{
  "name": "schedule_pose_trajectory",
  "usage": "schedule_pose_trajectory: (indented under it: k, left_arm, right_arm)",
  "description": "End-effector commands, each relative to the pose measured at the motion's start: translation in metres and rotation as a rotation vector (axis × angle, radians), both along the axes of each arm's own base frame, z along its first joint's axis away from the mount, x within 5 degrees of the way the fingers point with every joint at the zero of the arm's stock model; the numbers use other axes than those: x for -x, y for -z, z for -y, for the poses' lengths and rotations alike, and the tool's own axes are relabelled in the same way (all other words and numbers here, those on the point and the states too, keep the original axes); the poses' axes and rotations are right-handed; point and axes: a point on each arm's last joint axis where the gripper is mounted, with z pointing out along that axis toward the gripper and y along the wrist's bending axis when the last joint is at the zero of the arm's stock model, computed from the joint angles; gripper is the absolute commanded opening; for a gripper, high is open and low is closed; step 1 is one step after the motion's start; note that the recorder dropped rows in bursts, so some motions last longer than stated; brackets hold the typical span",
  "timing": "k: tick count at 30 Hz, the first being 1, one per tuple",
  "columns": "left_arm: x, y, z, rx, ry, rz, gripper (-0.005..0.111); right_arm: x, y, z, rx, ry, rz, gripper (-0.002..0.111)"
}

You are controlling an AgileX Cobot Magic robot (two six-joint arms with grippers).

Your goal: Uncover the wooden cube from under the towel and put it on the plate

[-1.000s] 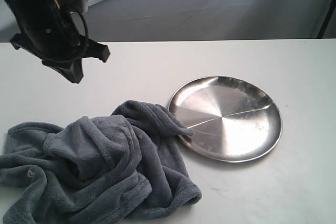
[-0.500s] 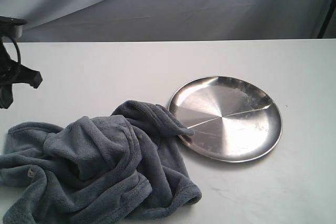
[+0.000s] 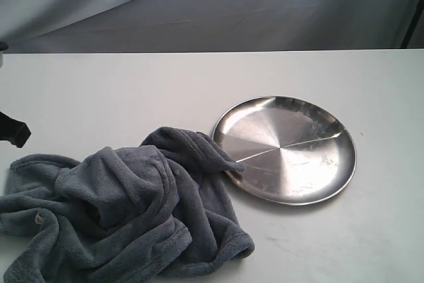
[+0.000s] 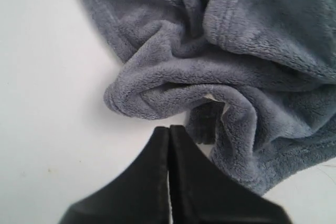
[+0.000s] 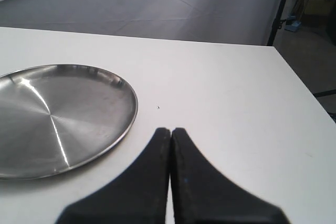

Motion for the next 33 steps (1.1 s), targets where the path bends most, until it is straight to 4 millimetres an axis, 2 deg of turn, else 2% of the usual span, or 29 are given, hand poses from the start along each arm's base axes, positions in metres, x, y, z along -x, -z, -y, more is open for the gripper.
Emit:
schedule_pose_trajectory:
  k: [1,6,10,14,20,25,28,29,30,31,33]
  left_arm:
    - [0.015,-0.008,0.034,0.001,0.151,0.036,0.000]
    - [0.031,-0.005,0.075,0.016,0.175,0.028,0.000]
    - [0.039,0.006,0.103,0.003,0.217,-0.010,0.000]
    - [0.043,0.025,0.126,-0.028,0.238,-0.061,0.000]
    - [0.051,0.054,0.169,-0.014,0.321,-0.044,0.000]
    - [0.047,0.060,0.203,-0.003,0.369,-0.037,0.001]
    - [0.040,0.057,0.224,0.021,0.402,-0.009,0.008]
    - [0.038,0.059,0.236,0.023,0.466,-0.002,0.018]
    - [0.039,0.060,0.240,0.021,0.506,-0.004,0.023]
    - [0.040,0.065,0.246,0.015,0.585,-0.009,0.036]
    - [0.045,0.073,0.255,0.023,0.645,-0.011,0.053]
  right_arm:
    - [0.000,0.001,0.000,-0.001,0.003,0.004,0.000]
    - [0.000,0.001,0.000,-0.001,0.003,0.004,0.000]
    - [0.000,0.001,0.000,-0.001,0.003,0.004,0.000]
    - [0.000,0.001,0.000,-0.001,0.003,0.004,0.000]
    - [0.000,0.001,0.000,-0.001,0.003,0.004,0.000]
    - [0.000,0.001,0.000,-0.001,0.003,0.004,0.000]
    - [0.000,0.001,0.000,-0.001,0.003,0.004,0.000]
    - [0.000,0.001,0.000,-0.001,0.003,0.004,0.000]
    - [0.000,0.001,0.000,-0.001,0.003,0.004,0.000]
    - [0.000,0.001,0.000,-0.001,0.003,0.004,0.000]
    - [0.000,0.001,0.000,-0.001,0.003,0.004,0.000]
